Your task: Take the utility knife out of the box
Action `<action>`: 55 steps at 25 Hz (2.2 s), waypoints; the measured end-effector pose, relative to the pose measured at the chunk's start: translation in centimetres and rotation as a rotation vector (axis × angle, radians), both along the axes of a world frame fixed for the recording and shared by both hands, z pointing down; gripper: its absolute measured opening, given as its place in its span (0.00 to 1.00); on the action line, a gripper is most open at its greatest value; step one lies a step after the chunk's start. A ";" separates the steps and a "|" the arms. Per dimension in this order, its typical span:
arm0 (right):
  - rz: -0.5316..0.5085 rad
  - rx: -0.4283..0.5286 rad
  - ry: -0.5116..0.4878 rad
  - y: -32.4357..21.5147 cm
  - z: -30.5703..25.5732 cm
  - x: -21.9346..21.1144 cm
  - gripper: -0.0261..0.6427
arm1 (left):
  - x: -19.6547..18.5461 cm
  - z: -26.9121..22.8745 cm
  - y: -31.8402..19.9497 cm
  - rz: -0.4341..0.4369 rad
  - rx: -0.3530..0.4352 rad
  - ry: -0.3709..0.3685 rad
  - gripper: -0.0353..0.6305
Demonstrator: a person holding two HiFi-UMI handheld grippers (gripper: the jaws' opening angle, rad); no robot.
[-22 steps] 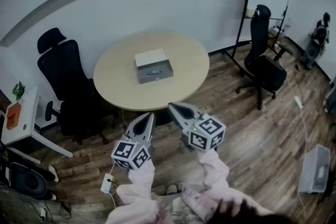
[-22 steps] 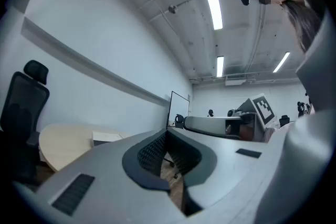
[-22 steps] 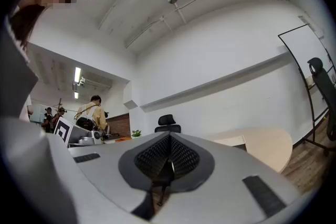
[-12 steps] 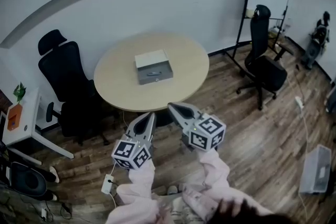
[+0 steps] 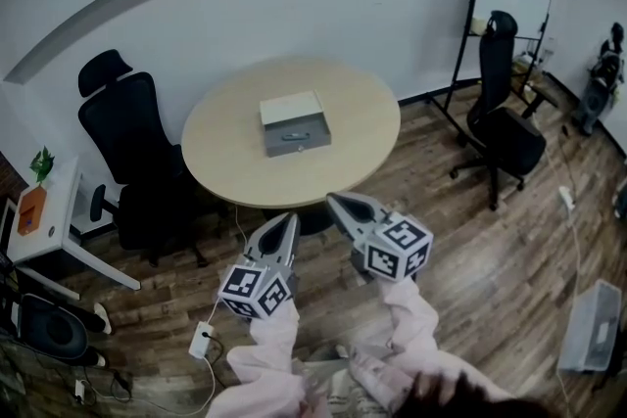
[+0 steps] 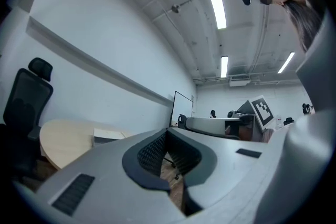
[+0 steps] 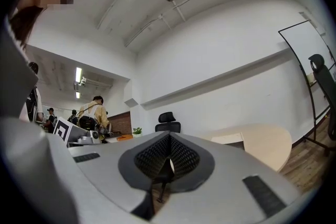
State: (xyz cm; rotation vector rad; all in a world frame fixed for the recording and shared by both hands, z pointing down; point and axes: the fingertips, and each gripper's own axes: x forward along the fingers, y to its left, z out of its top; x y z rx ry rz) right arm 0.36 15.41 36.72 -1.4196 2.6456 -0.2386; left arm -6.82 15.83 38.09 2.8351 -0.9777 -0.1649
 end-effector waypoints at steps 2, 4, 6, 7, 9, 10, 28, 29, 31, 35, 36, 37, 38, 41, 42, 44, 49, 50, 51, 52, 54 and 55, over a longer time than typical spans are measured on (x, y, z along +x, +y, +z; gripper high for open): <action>0.000 -0.009 -0.007 -0.1 0.3 0.2 0.02 | 0.1 0.4 -0.2 -0.005 -0.009 -0.001 0.07; -0.001 -0.017 -0.012 -0.7 0.4 0.2 0.02 | 0.1 0.3 -0.8 -0.002 -0.009 -0.002 0.07; -0.004 -0.024 -0.008 -1.5 0.7 -0.1 0.02 | -0.1 0.3 -1.5 0.001 -0.013 -0.005 0.07; -0.005 -0.027 -0.008 -1.9 0.9 -0.2 0.02 | -0.1 0.5 -1.8 0.001 -0.016 -0.009 0.07; -0.006 -0.033 -0.013 -2.9 1.2 -0.3 0.02 | -0.1 0.8 -2.7 0.004 -0.022 -0.018 0.07; -0.005 -0.036 -0.014 -3.4 1.3 -0.2 0.02 | -0.1 1.0 -3.3 0.006 -0.026 -0.021 0.07; 0.038 -0.066 -0.013 -12.6 2.0 0.1 0.02 | 1.1 1.5 -13.2 0.084 -0.045 -0.032 0.07; 0.041 -0.068 -0.014 -12.9 2.1 0.2 0.02 | 1.3 1.5 -13.5 0.089 -0.044 -0.032 0.07; 0.051 -0.065 -0.017 -13.5 2.0 0.5 0.02 | 1.5 1.5 -14.1 0.101 -0.041 -0.033 0.07; 0.067 -0.060 -0.015 -14.7 1.9 0.9 0.02 | 1.7 1.3 -15.3 0.116 -0.037 -0.033 0.07; 0.070 -0.059 -0.016 -14.9 1.9 1.0 0.02 | 1.8 1.2 -15.7 0.118 -0.035 -0.033 0.07; 0.071 -0.060 -0.018 -15.2 1.9 1.1 0.02 | 1.9 1.2 -16.0 0.123 -0.033 -0.033 0.07; 0.072 -0.064 -0.022 -15.5 1.9 1.1 0.02 | 2.0 1.2 -16.3 0.129 -0.033 -0.034 0.07; 0.078 -0.076 -0.033 -16.1 2.1 1.1 0.02 | 2.3 1.3 -17.0 0.150 -0.038 -0.037 0.07; 0.081 -0.079 -0.034 -16.2 2.3 1.1 0.02 | 2.4 1.4 -17.1 0.153 -0.040 -0.037 0.07; 0.086 -0.083 -0.034 -16.2 2.9 1.2 0.02 | 2.4 1.7 -17.2 0.156 -0.042 -0.037 0.07; 0.097 -0.084 -0.032 -16.9 3.5 1.5 0.02 | 2.8 2.3 -17.9 0.162 -0.049 -0.049 0.07; 0.095 -0.089 -0.034 -17.0 3.6 1.4 0.02 | 2.7 2.3 -18.1 0.158 -0.048 -0.048 0.07; 0.093 -0.096 -0.036 -17.0 3.8 1.4 0.02 | 2.7 2.2 -18.2 0.155 -0.049 -0.047 0.07; 0.092 -0.102 -0.038 -17.1 4.0 1.4 0.02 | 2.7 2.3 -18.2 0.154 -0.051 -0.046 0.07; 0.090 -0.111 -0.038 -17.3 4.3 1.5 0.02 | 2.7 2.6 -18.4 0.150 -0.061 -0.046 0.07; 0.088 -0.114 -0.038 -17.5 4.5 1.6 0.02 | 2.7 2.8 -18.5 0.147 -0.067 -0.046 0.07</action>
